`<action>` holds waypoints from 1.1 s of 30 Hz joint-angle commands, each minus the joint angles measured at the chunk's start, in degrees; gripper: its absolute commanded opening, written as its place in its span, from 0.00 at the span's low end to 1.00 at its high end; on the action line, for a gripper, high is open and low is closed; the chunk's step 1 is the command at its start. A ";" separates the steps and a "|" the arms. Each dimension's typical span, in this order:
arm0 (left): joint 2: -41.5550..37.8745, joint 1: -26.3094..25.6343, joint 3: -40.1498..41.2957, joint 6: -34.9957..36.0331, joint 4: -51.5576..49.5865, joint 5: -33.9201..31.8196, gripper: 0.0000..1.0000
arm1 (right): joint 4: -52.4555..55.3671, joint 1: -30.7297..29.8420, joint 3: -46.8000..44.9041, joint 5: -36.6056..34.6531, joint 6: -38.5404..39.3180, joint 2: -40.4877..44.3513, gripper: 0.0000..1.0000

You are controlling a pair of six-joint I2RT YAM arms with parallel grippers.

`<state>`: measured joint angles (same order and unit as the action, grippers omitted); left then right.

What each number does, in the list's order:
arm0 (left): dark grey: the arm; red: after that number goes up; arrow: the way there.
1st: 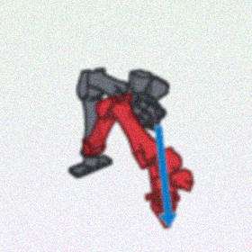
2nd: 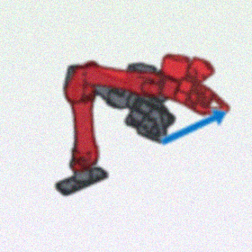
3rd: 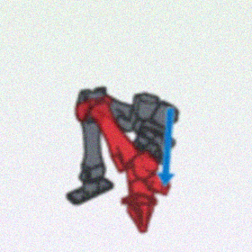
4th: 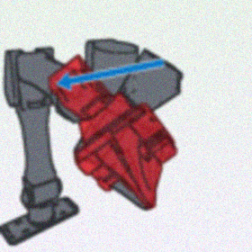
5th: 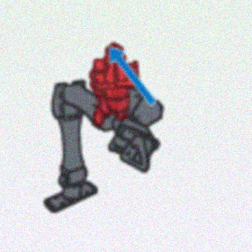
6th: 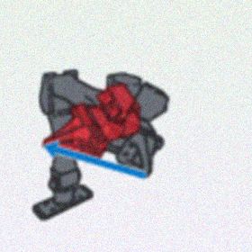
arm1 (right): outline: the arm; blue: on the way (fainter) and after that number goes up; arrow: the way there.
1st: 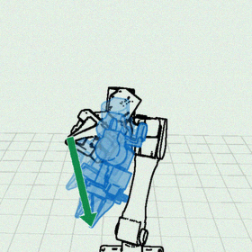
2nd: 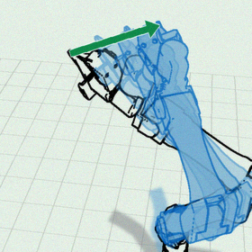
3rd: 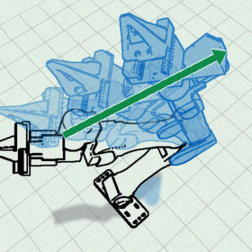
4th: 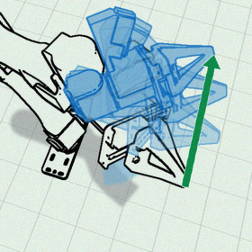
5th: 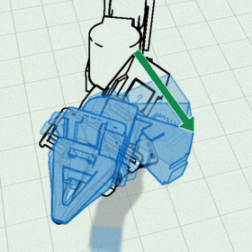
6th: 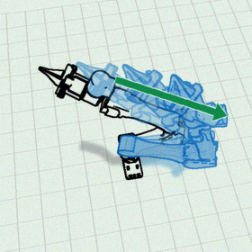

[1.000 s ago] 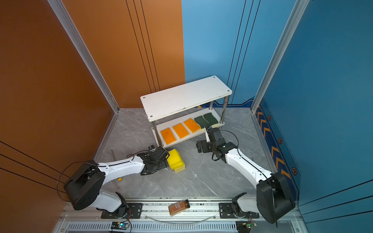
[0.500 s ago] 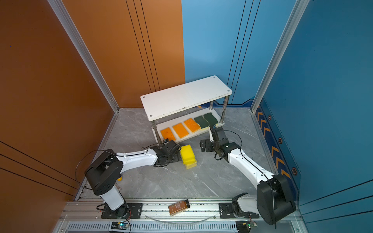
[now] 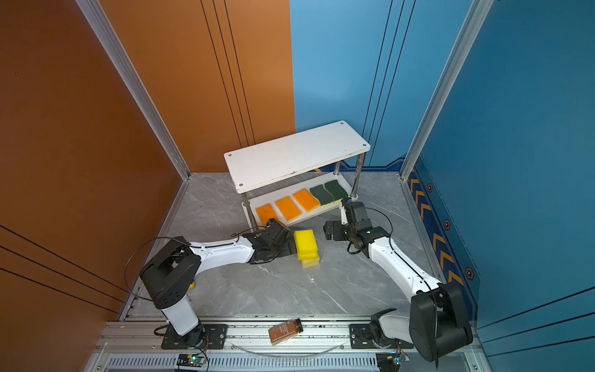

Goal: Arrange cleaning sponges on a shelf
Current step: Move several cleaning sponges to the center of the table, then pick up a cleaning sponge from several cleaning sponges.

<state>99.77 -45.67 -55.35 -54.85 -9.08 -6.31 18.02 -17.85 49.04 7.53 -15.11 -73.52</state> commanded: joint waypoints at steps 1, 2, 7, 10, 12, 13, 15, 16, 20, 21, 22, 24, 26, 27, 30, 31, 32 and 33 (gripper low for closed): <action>2.40 -1.40 6.93 -1.97 -11.56 6.69 0.98 | 2.02 0.36 0.90 2.97 -1.36 1.62 1.00; 2.05 -1.31 7.72 -2.08 -11.90 6.34 0.98 | 1.94 0.36 0.98 3.34 -1.62 1.69 1.00; 1.37 -1.18 11.58 -2.46 -13.58 4.24 0.98 | 1.49 0.27 1.25 4.51 -2.68 1.88 1.00; 1.22 -1.02 12.59 -2.30 -14.10 4.54 0.98 | 1.61 0.18 1.46 4.75 -3.12 2.14 1.00; -0.04 -1.04 13.46 -2.05 -14.38 4.77 0.98 | 2.14 -0.08 1.90 4.83 -3.40 2.60 1.00; -1.05 -1.05 13.87 -1.50 -14.34 4.88 0.98 | 2.34 -0.39 2.17 4.58 -3.72 2.96 1.00; -4.44 -1.25 14.07 1.94 -14.43 5.32 0.98 | 2.63 -1.57 2.28 3.59 -4.66 3.99 1.00; -6.18 -1.50 13.90 4.10 -14.45 5.97 0.98 | 2.91 -2.18 2.63 3.03 -5.06 4.44 1.00; -13.00 -3.12 9.55 12.39 -21.61 6.03 0.98 | 5.30 -5.97 4.99 -0.26 -5.84 5.44 1.00; -14.95 -3.45 8.61 13.85 -23.43 5.86 0.98 | 6.46 -7.09 6.10 -1.34 -6.02 5.25 1.00; -16.55 -3.61 7.83 14.99 -24.78 5.74 0.98 | 7.52 -8.11 7.16 -2.10 -6.19 4.85 1.00; -20.86 -3.84 6.55 16.04 -27.57 4.42 0.98 | 10.18 -10.47 9.77 -3.70 -6.48 3.52 1.00; -25.47 -3.75 5.95 16.51 -29.06 2.90 0.98 | 12.20 -13.54 12.28 -5.60 -6.59 2.07 1.00; -28.10 -3.75 5.96 16.77 -29.39 2.11 0.98 | 12.79 -15.28 13.47 -6.64 -6.77 1.31 1.00; -35.47 -2.55 6.95 16.62 -29.37 -0.38 0.98 | 13.74 -19.52 16.32 -9.37 -7.74 -0.96 1.00; -37.38 -1.65 7.14 16.62 -29.34 -0.47 0.98 | 14.06 -20.60 17.01 -10.23 -8.18 -1.56 1.00; -39.30 -0.30 7.40 16.66 -29.33 -0.43 0.98 | 14.51 -21.75 17.92 -11.18 -8.66 -2.40 1.00; -41.00 1.02 7.62 16.75 -29.26 -0.54 0.98 | 15.03 -22.85 18.61 -12.17 -9.14 -3.18 1.00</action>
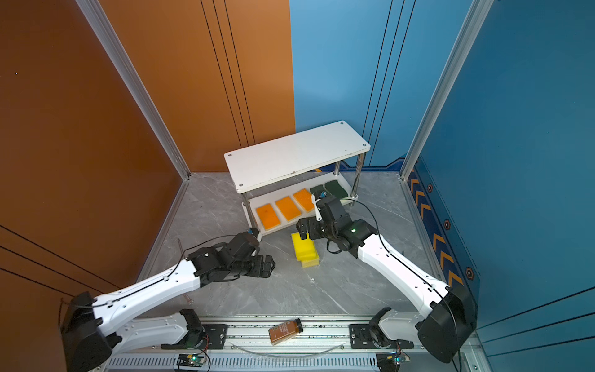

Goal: Arrange cleaning sponges on a shelf
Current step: Pick up a cleaning sponge from several cleaning sponges.

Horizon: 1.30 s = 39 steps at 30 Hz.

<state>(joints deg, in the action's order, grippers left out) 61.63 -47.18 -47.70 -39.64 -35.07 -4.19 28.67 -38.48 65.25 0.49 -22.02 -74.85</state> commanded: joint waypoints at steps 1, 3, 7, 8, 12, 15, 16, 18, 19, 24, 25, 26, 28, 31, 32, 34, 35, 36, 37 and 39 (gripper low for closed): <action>-4.14 3.45 0.14 1.75 -3.01 -2.83 0.98 | 4.95 -3.81 2.99 -5.97 -2.53 -2.53 1.00; -6.61 5.42 0.78 2.66 -2.01 -2.68 0.98 | 6.93 -5.91 4.50 -8.06 -3.06 -4.27 1.00; -10.29 8.49 2.54 3.34 -0.54 -2.69 0.98 | 11.21 -9.34 6.82 -13.35 -4.23 -6.90 1.00; -11.08 9.39 3.10 3.34 0.00 -2.39 0.98 | 11.97 -10.07 7.07 -14.36 -4.50 -7.38 1.00; -13.39 13.05 5.66 3.20 4.33 -0.08 0.98 | 13.00 -11.42 6.76 -16.13 -5.05 -7.59 1.00; -14.42 14.74 7.23 3.46 8.08 1.37 0.98 | 13.58 -11.34 6.18 -16.21 -5.05 -7.74 1.00; -14.52 15.25 7.65 3.62 9.24 1.99 0.98 | 13.73 -11.20 6.05 -16.01 -4.96 -7.91 1.00; -14.30 16.11 8.32 4.37 11.25 3.37 0.98 | 13.75 -11.11 5.78 -15.56 -4.79 -8.33 1.00; -14.12 16.47 8.57 4.80 12.38 4.02 0.98 | 13.71 -10.92 5.72 -15.16 -4.70 -8.70 1.00; -12.58 17.60 8.94 5.15 15.66 5.31 0.98 | 13.78 -10.65 5.75 -13.11 -4.10 -10.37 1.00; -12.19 17.73 8.83 5.10 15.98 5.54 0.98 | 13.62 -10.57 5.77 -12.39 -3.95 -10.57 1.00; -11.79 17.82 8.90 5.05 16.32 5.72 0.98 | 13.36 -10.47 5.63 -11.90 -3.99 -10.66 1.00; -11.12 17.96 9.02 4.94 16.91 5.85 0.98 | 12.91 -10.39 5.40 -11.33 -4.17 -10.84 1.00; -10.32 18.08 9.25 4.83 17.30 5.92 0.98 | 12.82 -10.07 4.94 -11.15 -4.34 -11.33 1.00; -10.21 18.17 9.15 4.82 17.39 5.94 0.98 | 12.80 -9.97 4.94 -11.10 -4.25 -11.62 1.00; -9.78 18.24 9.40 4.75 17.62 6.03 0.98 | 12.81 -9.70 4.82 -11.05 -4.13 -12.08 1.00; -9.69 18.37 9.47 4.74 17.71 6.03 0.98 | 12.82 -9.58 4.64 -10.86 -4.03 -12.42 1.00; -9.57 18.48 9.36 4.68 17.71 5.93 0.98 | 12.82 -9.49 4.59 -10.78 -3.95 -12.62 1.00; -9.42 18.61 9.39 4.70 17.89 6.02 0.98 | 12.76 -9.29 4.57 -10.69 -3.82 -12.84 1.00; -9.16 18.88 9.37 4.67 18.08 6.07 0.98 | 12.77 -9.03 4.44 -10.21 -3.69 -13.25 1.00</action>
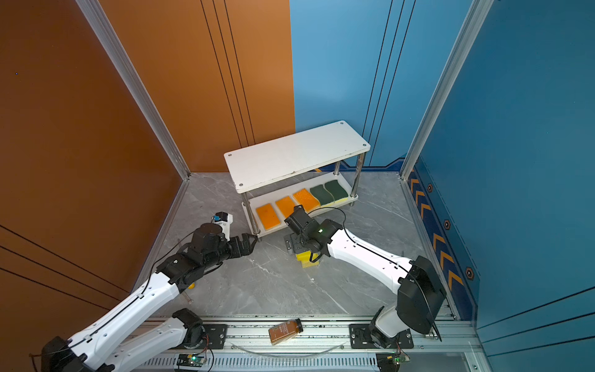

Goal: Arrange cleaning sponges on a shelf
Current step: Pick up a cleaning sponge from several cleaning sponges.

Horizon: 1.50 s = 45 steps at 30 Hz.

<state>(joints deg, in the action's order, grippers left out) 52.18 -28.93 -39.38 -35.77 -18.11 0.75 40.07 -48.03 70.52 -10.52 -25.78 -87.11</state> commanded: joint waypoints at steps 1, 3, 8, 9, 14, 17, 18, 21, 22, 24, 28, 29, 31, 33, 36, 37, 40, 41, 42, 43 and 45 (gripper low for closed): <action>0.42 0.78 1.08 0.83 1.26 1.18 0.98 | 1.41 0.72 -0.91 1.13 0.16 -1.14 1.00; 0.80 1.04 1.05 0.70 1.50 1.27 0.98 | 1.41 0.79 -0.98 1.38 0.20 -1.46 1.00; 1.99 1.57 1.05 0.52 2.26 2.10 0.98 | 1.40 1.15 -0.91 1.43 0.47 -2.25 1.00; 2.27 1.64 1.05 0.43 2.37 2.23 0.98 | 1.41 1.24 -0.89 1.50 0.47 -2.45 1.00; 3.20 1.91 1.02 0.38 2.81 2.68 0.98 | 1.50 1.41 -0.89 1.63 0.80 -3.22 0.99; 3.32 1.98 0.88 0.42 2.95 2.76 0.98 | 1.50 1.51 -0.80 1.43 1.24 -3.23 0.97; 3.29 1.95 0.96 0.39 2.93 2.81 0.98 | 1.49 1.57 -0.69 1.38 1.26 -3.21 0.96; 3.35 2.04 0.97 0.50 2.88 2.76 0.98 | 1.50 1.73 -0.76 1.34 1.35 -3.35 0.94; 3.36 2.10 0.97 0.45 2.82 2.83 0.98 | 1.50 1.79 -0.82 1.41 1.35 -3.44 0.92; 3.36 2.12 1.11 0.36 2.66 2.85 0.98 | 1.50 1.90 -0.76 1.72 1.35 -3.55 0.88; 3.28 2.33 1.19 0.33 2.55 2.87 0.98 | 1.45 2.19 -0.84 1.88 1.35 -3.58 0.82; 3.27 2.30 1.23 0.34 2.53 2.86 0.98 | 1.50 2.24 -0.91 1.87 1.31 -3.51 0.81; 3.28 2.39 1.23 0.35 2.59 2.92 0.98 | 1.45 2.33 -0.82 1.91 1.35 -3.54 0.79; 3.28 2.42 1.23 0.34 2.77 2.93 0.98 | 1.50 2.41 -0.91 2.00 1.35 -3.48 0.78; 3.36 2.47 1.23 0.34 2.73 3.03 0.98 | 1.50 2.46 -0.91 1.96 1.43 -3.33 0.76; 3.45 2.46 1.23 0.35 2.73 3.10 0.98 | 1.49 2.55 -0.98 1.87 1.43 -3.09 0.75; 3.45 2.57 1.24 0.31 2.72 3.27 0.98 | 1.50 2.84 -0.83 2.03 1.76 -2.26 0.72; 3.45 2.65 1.23 0.34 2.68 3.21 0.98 | 1.50 2.99 -0.89 2.12 1.79 -1.97 0.71; 3.36 2.65 1.15 0.32 2.64 3.20 0.98 | 1.49 3.26 -0.94 2.45 1.94 -1.59 0.70; 3.32 2.65 1.15 0.35 2.62 3.22 0.98 | 1.45 3.41 -1.00 2.74 2.23 -1.32 0.68; 3.36 2.81 0.89 0.31 2.50 3.26 0.98 | 1.32 3.89 -1.17 3.34 2.65 -0.75 0.62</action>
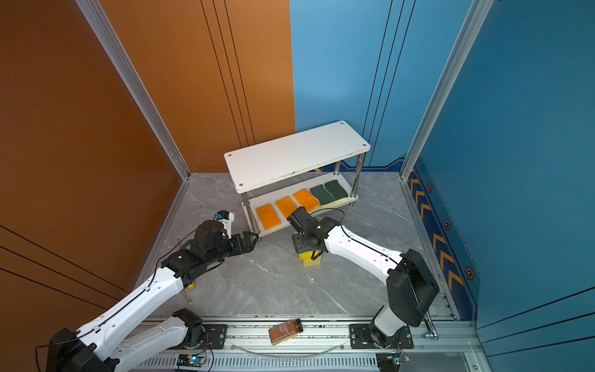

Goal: Arrange cleaning sponges on a shelf
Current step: Pick up a cleaning sponge from several cleaning sponges, then place the cleaning sponge at the shelf.

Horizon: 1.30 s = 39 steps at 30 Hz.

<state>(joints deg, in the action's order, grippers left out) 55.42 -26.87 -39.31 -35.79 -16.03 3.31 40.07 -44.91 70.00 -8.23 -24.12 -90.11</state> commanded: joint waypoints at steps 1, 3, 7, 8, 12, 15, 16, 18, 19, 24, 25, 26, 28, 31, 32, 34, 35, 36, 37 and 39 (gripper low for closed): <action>0.13 0.79 0.86 0.32 0.43 0.73 0.98 | 1.35 1.00 -0.67 1.32 1.09 2.47 0.60; 0.25 0.90 0.65 0.39 0.45 0.74 0.98 | 1.15 1.47 -0.82 2.14 1.27 2.87 0.57; 0.30 1.10 0.70 0.37 0.39 0.86 0.98 | 0.88 1.92 -1.09 2.95 1.70 3.50 0.54; 0.37 1.15 0.66 0.42 0.40 0.91 0.98 | 0.88 2.08 -1.11 3.03 1.86 3.68 0.54; 0.57 1.19 0.63 0.41 0.47 1.00 0.98 | 0.71 2.85 -1.17 4.12 2.39 4.55 0.54; 0.83 1.36 0.55 0.36 0.55 1.16 0.98 | 0.65 3.73 -0.93 4.89 3.06 5.43 0.54; 1.03 1.40 0.46 0.37 0.65 1.28 0.98 | 0.65 4.22 -0.85 5.69 3.28 5.85 0.54; 1.08 1.49 0.36 0.30 0.76 1.30 0.98 | 0.63 5.18 -0.44 7.02 3.70 6.71 0.54; 1.23 1.51 0.25 0.36 0.66 1.26 0.98 | 0.88 6.64 -0.09 7.62 3.89 7.18 0.54; 1.53 1.89 -0.83 0.30 0.43 1.35 0.98 | 2.95 9.69 2.84 10.11 5.75 9.10 0.54; 1.53 1.99 -1.12 0.37 0.30 1.43 0.98 | 3.62 10.36 3.68 10.60 6.49 9.29 0.54; 1.53 2.23 -1.47 0.60 0.13 1.43 0.98 | 4.59 11.13 4.79 10.84 7.23 9.49 0.54; 1.62 2.74 -2.22 0.94 -0.30 1.77 0.98 | 6.17 12.67 7.13 11.53 8.84 9.60 0.54; 2.02 3.70 -3.57 1.77 -1.25 2.42 0.98 | 8.38 15.47 11.21 14.59 11.74 9.38 0.56; 2.21 4.08 -3.95 2.12 -1.50 2.77 0.98 | 8.93 16.63 12.62 16.33 12.68 9.13 0.56; 2.65 4.78 -4.69 2.47 -1.94 3.32 0.98 | 10.18 18.89 15.29 18.91 14.22 8.45 0.56; 2.77 5.06 -4.89 2.65 -1.99 3.66 0.98 | 11.25 19.99 17.21 19.46 14.95 7.93 0.56; 2.89 5.31 -5.12 2.74 -1.91 4.05 0.98 | 12.22 20.77 18.85 19.69 15.67 7.43 0.56; 3.02 5.50 -5.25 2.83 -1.91 4.36 0.98 | 13.28 21.57 20.62 19.66 16.46 6.85 0.56; 2.98 5.84 -5.26 2.60 -1.65 4.92 0.98 | 14.85 22.99 23.84 19.65 17.87 5.86 0.56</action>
<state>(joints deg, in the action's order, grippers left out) 58.00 -21.65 -42.96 -34.39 -16.34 6.22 50.00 -23.14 90.08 9.13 -10.20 -83.02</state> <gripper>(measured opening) 0.978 0.561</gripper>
